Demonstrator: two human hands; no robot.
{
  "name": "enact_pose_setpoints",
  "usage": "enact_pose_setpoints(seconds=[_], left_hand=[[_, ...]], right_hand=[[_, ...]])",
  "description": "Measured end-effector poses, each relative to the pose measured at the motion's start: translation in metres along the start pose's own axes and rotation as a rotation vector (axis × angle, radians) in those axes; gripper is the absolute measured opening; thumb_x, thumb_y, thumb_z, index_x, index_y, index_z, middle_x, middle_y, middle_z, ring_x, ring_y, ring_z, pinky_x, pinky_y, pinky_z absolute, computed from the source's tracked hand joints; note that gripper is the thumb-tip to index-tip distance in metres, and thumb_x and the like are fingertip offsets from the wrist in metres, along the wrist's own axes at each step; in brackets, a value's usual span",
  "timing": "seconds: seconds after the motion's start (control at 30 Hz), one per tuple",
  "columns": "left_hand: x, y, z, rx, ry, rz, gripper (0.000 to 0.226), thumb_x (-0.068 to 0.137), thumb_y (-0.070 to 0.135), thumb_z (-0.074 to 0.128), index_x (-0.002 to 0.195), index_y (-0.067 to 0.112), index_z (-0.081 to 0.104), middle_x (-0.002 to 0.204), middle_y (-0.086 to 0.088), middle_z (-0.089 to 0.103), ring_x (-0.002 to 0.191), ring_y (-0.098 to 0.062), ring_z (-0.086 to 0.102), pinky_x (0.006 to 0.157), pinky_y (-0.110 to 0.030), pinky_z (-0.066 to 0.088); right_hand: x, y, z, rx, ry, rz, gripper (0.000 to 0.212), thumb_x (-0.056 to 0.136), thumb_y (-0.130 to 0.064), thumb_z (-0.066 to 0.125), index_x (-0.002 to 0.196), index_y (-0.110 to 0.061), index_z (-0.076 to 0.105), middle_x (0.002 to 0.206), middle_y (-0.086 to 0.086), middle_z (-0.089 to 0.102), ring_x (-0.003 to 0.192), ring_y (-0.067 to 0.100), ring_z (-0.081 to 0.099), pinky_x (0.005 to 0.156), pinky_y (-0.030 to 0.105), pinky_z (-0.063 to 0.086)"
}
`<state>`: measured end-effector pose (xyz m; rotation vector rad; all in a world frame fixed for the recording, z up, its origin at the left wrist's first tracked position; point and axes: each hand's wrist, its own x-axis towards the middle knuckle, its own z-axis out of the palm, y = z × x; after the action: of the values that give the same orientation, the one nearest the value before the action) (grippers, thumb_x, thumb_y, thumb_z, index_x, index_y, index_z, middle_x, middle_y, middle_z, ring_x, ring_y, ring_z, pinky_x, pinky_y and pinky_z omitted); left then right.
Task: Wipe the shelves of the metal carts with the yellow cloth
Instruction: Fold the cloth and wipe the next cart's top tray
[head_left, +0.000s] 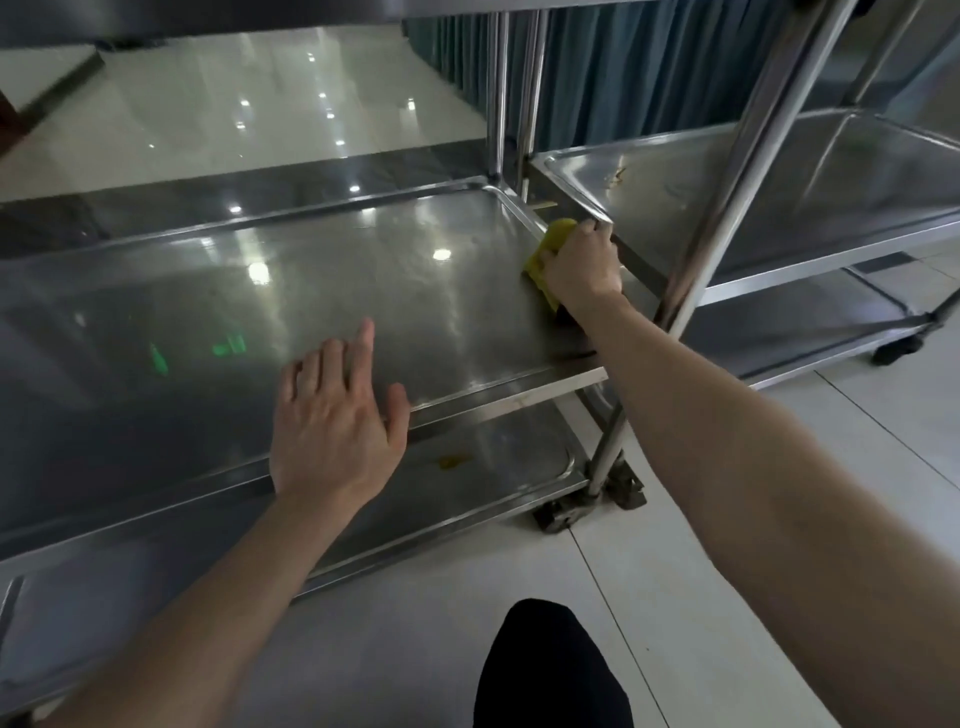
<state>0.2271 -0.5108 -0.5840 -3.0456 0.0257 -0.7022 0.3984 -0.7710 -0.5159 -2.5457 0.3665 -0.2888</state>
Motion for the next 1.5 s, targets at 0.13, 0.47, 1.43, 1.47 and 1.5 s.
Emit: enact_pose_setpoints(seconds=[0.13,0.47,1.43,1.47,1.5], left_hand=[[0.001,0.000,0.001,0.012,-0.017,-0.018,0.068,0.106,0.045,0.033,0.163,0.008,0.034,0.137,-0.018,0.058,0.126,-0.038,0.052,0.117,-0.054,0.036],[0.000,0.001,-0.003,0.002,0.033,0.014,0.069,0.105,0.043,0.037,0.164,0.008,0.033,0.135,-0.017,0.058,0.125,-0.036,0.052,0.115,-0.053,0.037],[-0.151,-0.262,-0.481,-0.958,-0.701,-0.830,0.039,0.080,0.030,0.094,0.112,0.030,0.072,0.103,0.013,0.074,0.095,-0.002,0.069,0.077,-0.019,0.053],[-0.155,-0.287,-0.491,-0.964,-0.695,-0.861,0.045,0.077,0.034,0.095,0.113,0.029,0.069,0.102,0.012,0.074,0.094,-0.003,0.070,0.076,-0.020,0.054],[-0.159,-0.316,-0.499,-0.968,-0.706,-0.903,0.052,0.072,0.040,0.096,0.113,0.028,0.067,0.101,0.011,0.075,0.092,-0.004,0.071,0.077,-0.023,0.054]], right_hand=[[0.050,-0.004,0.021,0.076,-0.043,0.088,0.067,0.093,-0.035,0.069,0.149,-0.003,0.050,0.148,0.016,0.055,0.135,0.035,0.057,0.111,0.039,0.047],[-0.032,0.041,-0.011,-0.150,0.009,0.072,0.067,0.102,-0.037,0.067,0.148,0.005,0.045,0.149,0.024,0.047,0.130,0.045,0.057,0.100,0.050,0.054],[-0.462,-0.360,-0.193,0.469,-0.998,0.543,0.040,0.101,-0.029,0.074,0.130,-0.016,0.050,0.123,0.019,0.067,0.087,0.029,0.075,0.072,0.044,0.067],[-0.476,-0.386,-0.185,0.520,-1.006,0.582,0.041,0.102,-0.026,0.073,0.132,-0.013,0.049,0.127,0.022,0.066,0.091,0.030,0.074,0.070,0.044,0.067],[-0.491,-0.411,-0.175,0.550,-1.012,0.600,0.041,0.103,-0.024,0.072,0.134,-0.011,0.049,0.128,0.021,0.066,0.093,0.030,0.073,0.067,0.041,0.065]])
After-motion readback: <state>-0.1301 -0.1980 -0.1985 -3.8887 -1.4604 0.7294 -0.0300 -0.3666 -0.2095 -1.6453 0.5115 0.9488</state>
